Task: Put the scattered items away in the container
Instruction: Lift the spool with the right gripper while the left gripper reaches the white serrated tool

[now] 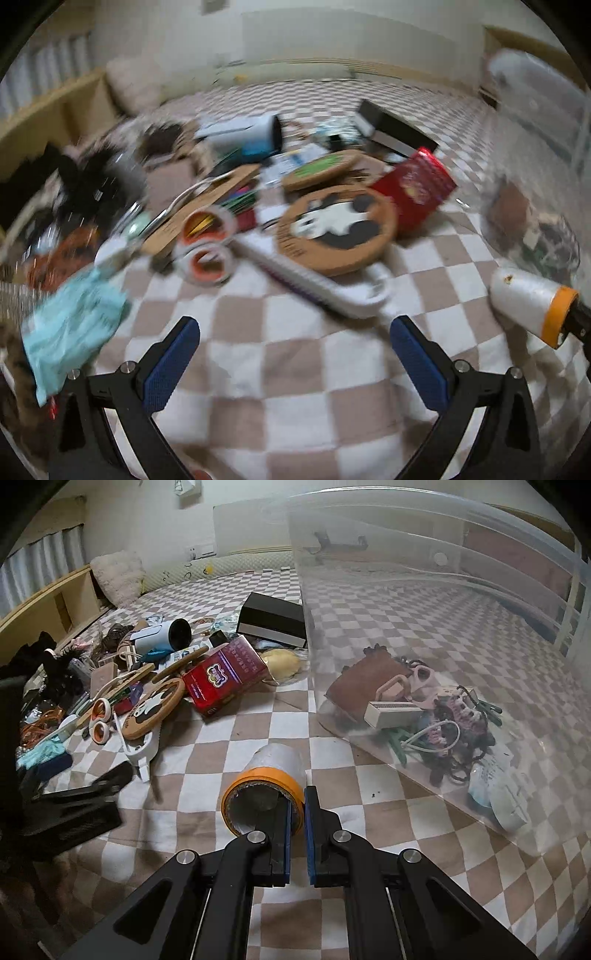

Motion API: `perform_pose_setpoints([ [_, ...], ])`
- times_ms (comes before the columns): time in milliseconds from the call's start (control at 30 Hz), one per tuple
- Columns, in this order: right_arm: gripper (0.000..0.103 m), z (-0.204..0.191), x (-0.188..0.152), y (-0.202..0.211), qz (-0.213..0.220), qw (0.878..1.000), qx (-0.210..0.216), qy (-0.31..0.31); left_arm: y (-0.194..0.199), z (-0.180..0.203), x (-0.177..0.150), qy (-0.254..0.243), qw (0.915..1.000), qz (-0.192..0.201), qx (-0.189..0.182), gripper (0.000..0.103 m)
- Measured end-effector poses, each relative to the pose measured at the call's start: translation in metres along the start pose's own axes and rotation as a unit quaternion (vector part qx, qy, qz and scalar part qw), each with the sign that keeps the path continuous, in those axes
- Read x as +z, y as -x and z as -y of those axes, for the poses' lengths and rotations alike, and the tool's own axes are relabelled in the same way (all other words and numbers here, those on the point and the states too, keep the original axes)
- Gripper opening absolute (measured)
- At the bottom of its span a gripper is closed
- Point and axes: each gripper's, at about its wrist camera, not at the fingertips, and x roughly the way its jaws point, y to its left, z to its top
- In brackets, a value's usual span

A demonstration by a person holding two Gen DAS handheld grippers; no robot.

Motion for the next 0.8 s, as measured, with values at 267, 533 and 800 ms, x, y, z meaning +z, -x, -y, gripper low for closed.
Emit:
perform_pose_setpoints([
  [267, 0.007, -0.001, 0.004, 0.0, -0.002, 1.0, 0.004, -0.005, -0.013, -0.012, 0.01, -0.007, 0.9994, -0.01, 0.032, 0.103],
  [533, 0.007, -0.004, 0.005, 0.004, 0.0, 1.0, 0.007, -0.004, -0.016, 0.009, 0.01, -0.008, 0.9996, -0.02, -0.021, 0.103],
  [800, 0.007, -0.003, 0.006, 0.007, 0.002, 1.0, 0.008, -0.008, -0.019, -0.009, 0.004, -0.008, 0.9993, -0.018, 0.033, 0.103],
])
